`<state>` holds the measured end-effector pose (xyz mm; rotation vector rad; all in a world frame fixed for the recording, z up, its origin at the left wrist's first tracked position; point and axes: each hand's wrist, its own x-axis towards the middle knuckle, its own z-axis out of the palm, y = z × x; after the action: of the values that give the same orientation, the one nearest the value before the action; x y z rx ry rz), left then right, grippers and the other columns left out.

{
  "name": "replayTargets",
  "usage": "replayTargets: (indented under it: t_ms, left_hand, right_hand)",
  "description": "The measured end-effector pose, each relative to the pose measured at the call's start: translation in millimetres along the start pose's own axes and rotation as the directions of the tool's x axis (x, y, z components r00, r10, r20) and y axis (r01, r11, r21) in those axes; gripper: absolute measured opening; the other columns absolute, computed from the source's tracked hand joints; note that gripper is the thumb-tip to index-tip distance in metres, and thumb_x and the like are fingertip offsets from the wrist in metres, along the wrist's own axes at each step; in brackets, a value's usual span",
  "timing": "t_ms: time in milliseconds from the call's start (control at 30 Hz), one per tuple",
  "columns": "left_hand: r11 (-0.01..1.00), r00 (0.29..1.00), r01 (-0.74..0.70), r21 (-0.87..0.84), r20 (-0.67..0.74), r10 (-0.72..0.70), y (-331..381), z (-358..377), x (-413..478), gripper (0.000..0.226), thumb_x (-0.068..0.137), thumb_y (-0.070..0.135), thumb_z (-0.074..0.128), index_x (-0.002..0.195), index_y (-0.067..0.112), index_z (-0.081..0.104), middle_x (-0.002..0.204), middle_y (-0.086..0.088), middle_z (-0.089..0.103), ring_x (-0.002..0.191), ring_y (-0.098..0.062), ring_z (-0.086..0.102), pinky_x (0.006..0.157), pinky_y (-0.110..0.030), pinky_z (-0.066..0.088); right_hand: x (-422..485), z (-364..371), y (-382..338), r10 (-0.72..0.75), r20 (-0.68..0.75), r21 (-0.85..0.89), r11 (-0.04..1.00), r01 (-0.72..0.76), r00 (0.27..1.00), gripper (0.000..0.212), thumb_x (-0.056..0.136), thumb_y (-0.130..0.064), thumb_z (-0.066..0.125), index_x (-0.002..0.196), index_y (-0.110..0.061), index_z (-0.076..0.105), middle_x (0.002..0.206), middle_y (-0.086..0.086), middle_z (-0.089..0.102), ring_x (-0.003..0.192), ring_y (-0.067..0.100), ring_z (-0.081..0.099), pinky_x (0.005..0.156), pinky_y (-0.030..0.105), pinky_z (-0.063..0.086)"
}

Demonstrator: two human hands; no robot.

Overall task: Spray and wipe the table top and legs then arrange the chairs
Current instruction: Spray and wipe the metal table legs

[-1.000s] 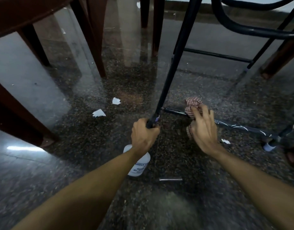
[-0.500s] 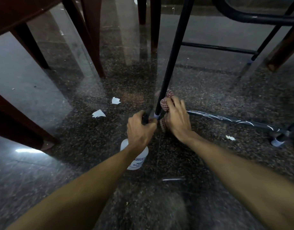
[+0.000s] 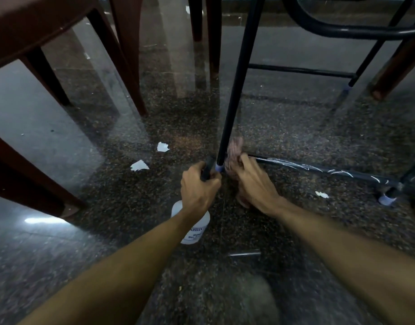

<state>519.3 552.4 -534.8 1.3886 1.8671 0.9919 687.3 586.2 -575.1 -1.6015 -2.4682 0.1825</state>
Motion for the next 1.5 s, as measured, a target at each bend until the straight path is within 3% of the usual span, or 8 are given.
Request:
replayTargets:
  t_ms: [200,300,567,700,900,1100,1367,1500]
  left_hand:
    - [0.999,0.998,-0.005,-0.043,-0.067,0.002,-3.2,6.2,2.9,0.025,0.082,0.016,0.066,0.064,0.015,0.049,0.056,0.003,0.045,0.052,-0.016,0.037,0.052,-0.028,0.030]
    - [0.998,0.999,-0.018,-0.054,-0.047,0.016,-3.2,6.9,1.0,0.019,0.082,0.015,0.067,0.067,0.016,0.055,0.057,0.004,0.047,0.052,-0.015,0.039,0.052,-0.028,0.031]
    - [0.999,0.999,-0.034,-0.034,-0.043,0.032,2.0,21.8,1.3,0.039,0.091,0.028,0.066,0.060,0.022,0.043,0.053,0.004,0.044,0.048,-0.016,0.039,0.050,-0.029,0.028]
    - [0.999,1.000,-0.030,-0.032,0.006,0.030,11.3,41.3,-8.6,0.031,0.087,0.021,0.066,0.063,0.020,0.047,0.055,0.002,0.048,0.053,-0.022,0.045,0.056,-0.031,0.035]
    - [0.997,0.997,-0.054,-0.060,0.044,0.057,29.0,61.2,-19.1,0.026,0.088,0.020,0.067,0.066,0.022,0.052,0.056,0.007,0.051,0.051,-0.011,0.048,0.060,-0.027,0.036]
    - [0.993,0.991,-0.119,-0.006,0.069,0.119,39.7,85.4,-28.9,0.022,0.086,0.018,0.066,0.069,0.024,0.053,0.060,0.009,0.053,0.066,-0.026,0.059,0.064,-0.029,0.036]
    - [0.987,0.980,-0.140,-0.075,0.131,0.149,62.2,106.6,-37.0,0.019,0.086,0.021,0.070,0.072,0.016,0.058,0.060,0.001,0.058,0.059,-0.019,0.056,0.063,-0.034,0.045]
    - [0.981,0.965,-0.189,-0.034,0.176,0.192,72.9,125.3,-44.1,0.022,0.086,0.019,0.068,0.070,0.017,0.055,0.061,-0.004,0.057,0.062,-0.025,0.056,0.062,-0.032,0.037]
  right_hand:
    - [36.3,14.5,-16.1,-0.200,-0.152,-0.207,0.964,0.167,0.968,0.059,0.087,-0.014,0.059,0.143,-0.003,0.045,0.137,0.015,0.043,0.110,0.033,0.044,0.083,0.041,0.054]
    - [42.6,28.0,-16.5,-0.265,-0.010,-0.378,0.894,0.241,0.964,0.051,0.095,-0.007,0.043,0.146,-0.005,0.044,0.148,0.014,0.039,0.125,0.038,0.047,0.096,0.040,0.053]
    - [22.3,-7.1,20.8,0.119,-0.243,-0.138,0.978,-0.156,0.963,0.066,0.081,-0.001,0.061,0.144,-0.004,0.042,0.142,0.014,0.037,0.115,0.036,0.042,0.083,0.046,0.053]
    - [4.9,-6.7,26.6,-0.002,-0.105,-0.219,0.975,-0.021,0.995,0.068,0.081,-0.004,0.065,0.145,-0.007,0.043,0.144,0.014,0.042,0.115,0.034,0.044,0.087,0.044,0.052]
    - [-83.2,-33.5,118.4,0.474,-0.241,-0.094,0.857,-0.507,0.847,0.074,0.067,0.003,0.071,0.137,-0.006,0.049,0.135,0.015,0.047,0.112,0.037,0.042,0.090,0.050,0.052]
    - [-18.6,-17.2,60.7,0.088,-0.119,-0.117,0.988,-0.102,0.989,0.068,0.080,-0.015,0.072,0.143,-0.015,0.047,0.139,0.009,0.044,0.117,0.031,0.043,0.084,0.038,0.051]
    - [-131.2,-53.7,181.3,0.554,-0.255,-0.097,0.801,-0.591,0.793,0.062,0.072,0.003,0.069,0.132,-0.012,0.057,0.131,0.012,0.052,0.116,0.037,0.044,0.087,0.048,0.054]
    - [-97.6,-46.2,151.7,0.346,-0.179,-0.128,0.920,-0.370,0.921,0.060,0.077,-0.007,0.068,0.134,-0.017,0.053,0.135,0.009,0.048,0.127,0.034,0.039,0.084,0.046,0.056]
